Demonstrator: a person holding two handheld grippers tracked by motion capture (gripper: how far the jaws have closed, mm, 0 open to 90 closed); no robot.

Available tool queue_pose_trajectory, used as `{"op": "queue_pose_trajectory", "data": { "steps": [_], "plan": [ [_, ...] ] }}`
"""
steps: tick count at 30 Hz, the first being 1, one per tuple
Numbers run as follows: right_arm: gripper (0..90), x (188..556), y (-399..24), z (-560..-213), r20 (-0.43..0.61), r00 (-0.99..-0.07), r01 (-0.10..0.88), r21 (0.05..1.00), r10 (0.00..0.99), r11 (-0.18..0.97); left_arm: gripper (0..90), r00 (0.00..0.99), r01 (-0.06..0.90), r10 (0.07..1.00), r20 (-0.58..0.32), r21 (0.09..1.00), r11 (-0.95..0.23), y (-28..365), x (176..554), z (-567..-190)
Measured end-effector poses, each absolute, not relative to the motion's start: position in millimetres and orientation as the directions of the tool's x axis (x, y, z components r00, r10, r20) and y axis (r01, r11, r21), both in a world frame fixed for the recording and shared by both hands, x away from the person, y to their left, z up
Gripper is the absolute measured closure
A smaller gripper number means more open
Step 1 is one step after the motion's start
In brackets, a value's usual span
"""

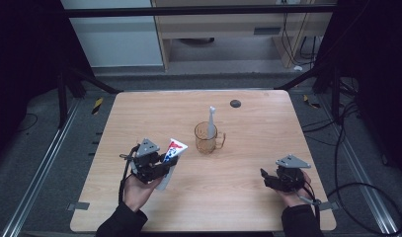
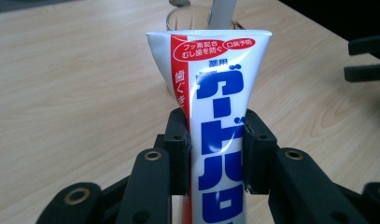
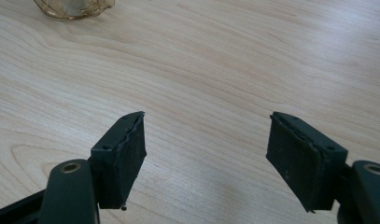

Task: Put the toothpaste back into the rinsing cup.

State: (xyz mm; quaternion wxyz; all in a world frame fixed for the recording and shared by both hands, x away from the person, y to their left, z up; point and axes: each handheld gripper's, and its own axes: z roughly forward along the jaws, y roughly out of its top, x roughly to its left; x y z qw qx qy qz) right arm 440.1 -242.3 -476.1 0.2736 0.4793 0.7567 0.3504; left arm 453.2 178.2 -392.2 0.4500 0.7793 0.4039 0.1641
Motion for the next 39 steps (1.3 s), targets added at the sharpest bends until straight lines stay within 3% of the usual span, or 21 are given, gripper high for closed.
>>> {"op": "queue_pose_trajectory", "data": {
  "steps": [18,39],
  "plan": [
    [28.1,441,-242,-477,-0.087,-0.388,0.520,0.801,0.918,0.296,67.6,0.544,0.393,0.828,-0.134,0.913,-0.110,177,495,-366],
    [28.3,442,-242,-478,-0.086,-0.384,0.521,0.802,0.920,0.292,67.5,0.497,0.270,0.854,-0.152,0.963,0.015,158,534,-362]
  ]
}}
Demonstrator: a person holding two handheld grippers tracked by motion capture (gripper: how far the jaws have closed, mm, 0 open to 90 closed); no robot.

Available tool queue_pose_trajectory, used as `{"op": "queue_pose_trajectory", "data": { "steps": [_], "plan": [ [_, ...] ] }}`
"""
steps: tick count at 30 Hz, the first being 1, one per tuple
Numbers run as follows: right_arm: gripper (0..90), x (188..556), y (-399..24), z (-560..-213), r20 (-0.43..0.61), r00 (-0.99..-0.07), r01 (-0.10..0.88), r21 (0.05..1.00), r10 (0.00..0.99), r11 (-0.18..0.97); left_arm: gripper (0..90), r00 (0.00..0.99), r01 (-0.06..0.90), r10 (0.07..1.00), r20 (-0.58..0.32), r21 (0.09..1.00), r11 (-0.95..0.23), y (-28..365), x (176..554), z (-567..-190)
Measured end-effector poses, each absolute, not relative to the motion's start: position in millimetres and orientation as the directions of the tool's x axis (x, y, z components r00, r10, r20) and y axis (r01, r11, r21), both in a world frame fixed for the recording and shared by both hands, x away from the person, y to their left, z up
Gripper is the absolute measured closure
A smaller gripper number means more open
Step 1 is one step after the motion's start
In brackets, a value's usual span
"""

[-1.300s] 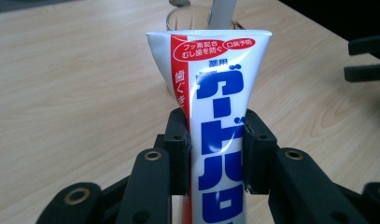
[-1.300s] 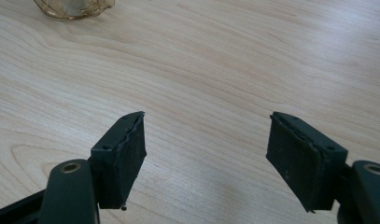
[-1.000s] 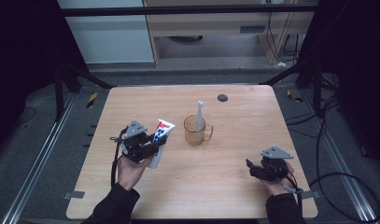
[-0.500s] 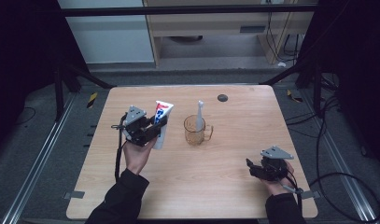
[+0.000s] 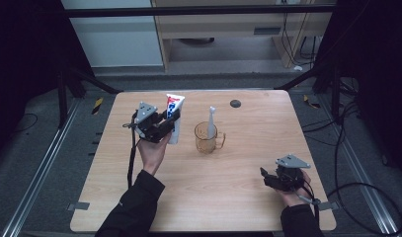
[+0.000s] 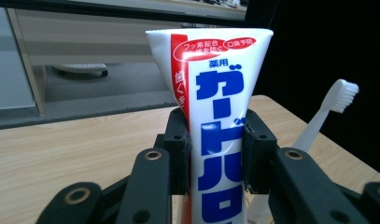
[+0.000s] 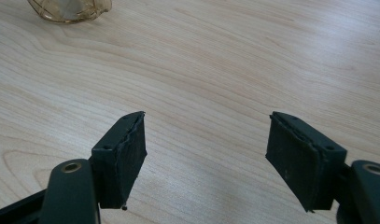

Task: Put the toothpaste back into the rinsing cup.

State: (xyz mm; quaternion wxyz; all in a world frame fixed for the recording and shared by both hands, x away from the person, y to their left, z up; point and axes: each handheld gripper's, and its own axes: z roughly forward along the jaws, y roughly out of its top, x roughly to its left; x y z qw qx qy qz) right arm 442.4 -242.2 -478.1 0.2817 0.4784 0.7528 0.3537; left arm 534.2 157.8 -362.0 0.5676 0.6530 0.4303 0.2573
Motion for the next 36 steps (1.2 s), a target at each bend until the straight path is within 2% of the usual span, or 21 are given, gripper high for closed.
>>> {"op": "queue_pose_trajectory", "data": {
  "steps": [13,36],
  "plan": [
    [28.3,444,-243,-480,-0.083,-0.383,0.523,0.801,0.920,0.290,67.5,0.515,0.228,0.839,-0.175,0.972,0.062,130,552,-376],
    [28.8,445,-241,-482,-0.088,-0.389,0.525,0.797,0.917,0.299,67.4,0.558,0.168,0.809,-0.184,0.980,0.107,102,563,-378]
  ]
}}
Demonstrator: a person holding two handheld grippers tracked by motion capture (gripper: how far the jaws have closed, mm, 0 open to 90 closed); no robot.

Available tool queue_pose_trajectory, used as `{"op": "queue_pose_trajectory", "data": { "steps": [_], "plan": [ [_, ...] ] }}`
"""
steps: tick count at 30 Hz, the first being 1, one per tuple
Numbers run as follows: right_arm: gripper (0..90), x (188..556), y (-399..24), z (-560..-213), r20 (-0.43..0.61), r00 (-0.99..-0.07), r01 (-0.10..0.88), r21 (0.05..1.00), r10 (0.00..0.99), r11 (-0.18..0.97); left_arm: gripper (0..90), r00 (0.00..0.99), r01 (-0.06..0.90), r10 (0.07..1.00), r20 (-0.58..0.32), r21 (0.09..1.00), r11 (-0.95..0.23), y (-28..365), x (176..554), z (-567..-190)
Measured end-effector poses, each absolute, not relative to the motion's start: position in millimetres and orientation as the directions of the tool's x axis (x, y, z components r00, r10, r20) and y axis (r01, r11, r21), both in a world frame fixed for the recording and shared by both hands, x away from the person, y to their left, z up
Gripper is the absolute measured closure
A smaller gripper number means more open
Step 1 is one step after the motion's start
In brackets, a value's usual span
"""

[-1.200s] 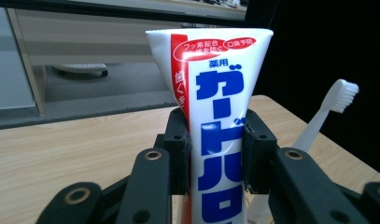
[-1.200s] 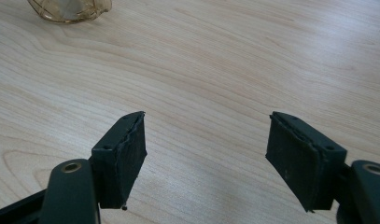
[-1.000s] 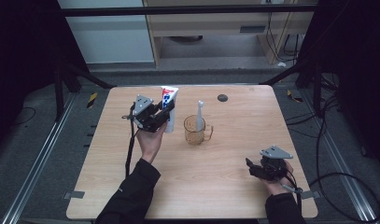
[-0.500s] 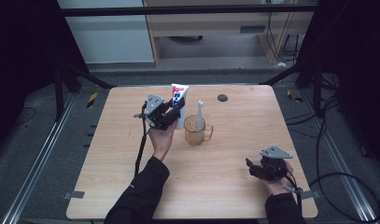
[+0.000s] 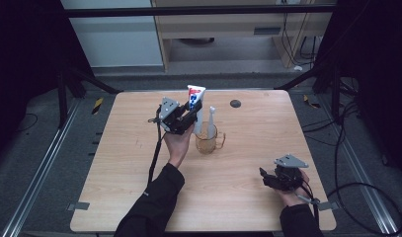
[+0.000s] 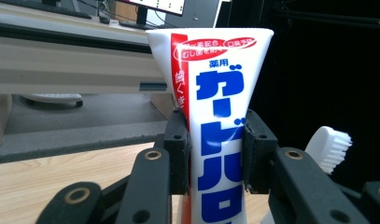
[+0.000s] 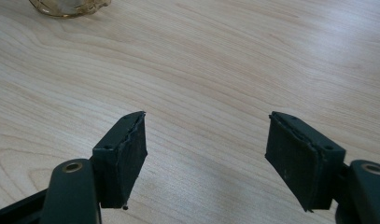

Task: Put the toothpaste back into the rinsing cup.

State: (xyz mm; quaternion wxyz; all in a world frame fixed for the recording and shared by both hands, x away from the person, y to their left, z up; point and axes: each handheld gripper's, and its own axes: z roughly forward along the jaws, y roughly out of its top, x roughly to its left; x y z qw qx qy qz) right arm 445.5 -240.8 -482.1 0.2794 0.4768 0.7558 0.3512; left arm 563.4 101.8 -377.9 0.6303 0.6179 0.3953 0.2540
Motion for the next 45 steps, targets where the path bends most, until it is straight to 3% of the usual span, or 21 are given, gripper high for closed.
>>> {"op": "queue_pose_trajectory", "data": {
  "steps": [45],
  "plan": [
    [28.0,447,-239,-485,-0.098,-0.398,0.531,0.786,0.912,0.316,66.2,0.583,0.197,0.801,-0.139,0.980,0.027,82,572,-422]
  ]
}}
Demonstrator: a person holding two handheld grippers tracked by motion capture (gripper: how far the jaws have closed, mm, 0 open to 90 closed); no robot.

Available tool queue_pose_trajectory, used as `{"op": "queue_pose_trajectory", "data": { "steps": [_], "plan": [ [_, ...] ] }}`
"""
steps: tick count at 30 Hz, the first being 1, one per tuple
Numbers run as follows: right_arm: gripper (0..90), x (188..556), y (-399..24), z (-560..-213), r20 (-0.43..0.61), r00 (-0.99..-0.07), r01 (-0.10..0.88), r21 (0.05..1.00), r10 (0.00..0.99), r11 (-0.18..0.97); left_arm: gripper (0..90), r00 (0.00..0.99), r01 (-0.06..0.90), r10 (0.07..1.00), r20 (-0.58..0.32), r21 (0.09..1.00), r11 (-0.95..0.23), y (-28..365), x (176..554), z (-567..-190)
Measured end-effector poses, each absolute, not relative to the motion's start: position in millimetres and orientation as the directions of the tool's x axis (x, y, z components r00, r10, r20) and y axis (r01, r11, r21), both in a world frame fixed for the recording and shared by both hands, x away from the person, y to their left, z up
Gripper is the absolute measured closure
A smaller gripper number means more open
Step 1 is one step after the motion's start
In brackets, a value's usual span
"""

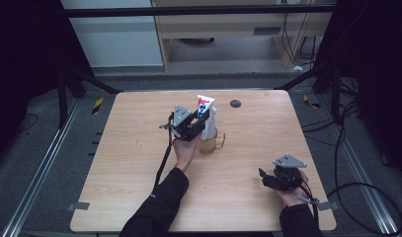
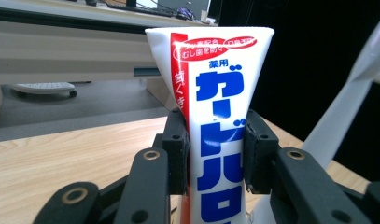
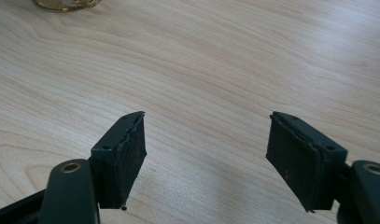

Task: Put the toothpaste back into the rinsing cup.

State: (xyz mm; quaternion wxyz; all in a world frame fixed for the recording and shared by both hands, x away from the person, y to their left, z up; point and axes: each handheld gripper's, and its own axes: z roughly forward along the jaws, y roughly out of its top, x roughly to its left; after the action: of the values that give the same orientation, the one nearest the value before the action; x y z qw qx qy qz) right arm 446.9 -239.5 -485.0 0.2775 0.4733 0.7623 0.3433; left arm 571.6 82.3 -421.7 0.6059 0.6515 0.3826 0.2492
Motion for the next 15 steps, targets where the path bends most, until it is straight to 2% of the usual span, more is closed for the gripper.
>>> {"op": "queue_pose_trajectory", "data": {
  "steps": [15],
  "plan": [
    [27.6,447.3,-239.2,-485.8,-0.098,-0.396,0.536,0.782,0.913,0.317,64.1,0.605,0.233,0.787,-0.118,0.972,-0.034,89.4,562.6,-426.2]
  ]
}}
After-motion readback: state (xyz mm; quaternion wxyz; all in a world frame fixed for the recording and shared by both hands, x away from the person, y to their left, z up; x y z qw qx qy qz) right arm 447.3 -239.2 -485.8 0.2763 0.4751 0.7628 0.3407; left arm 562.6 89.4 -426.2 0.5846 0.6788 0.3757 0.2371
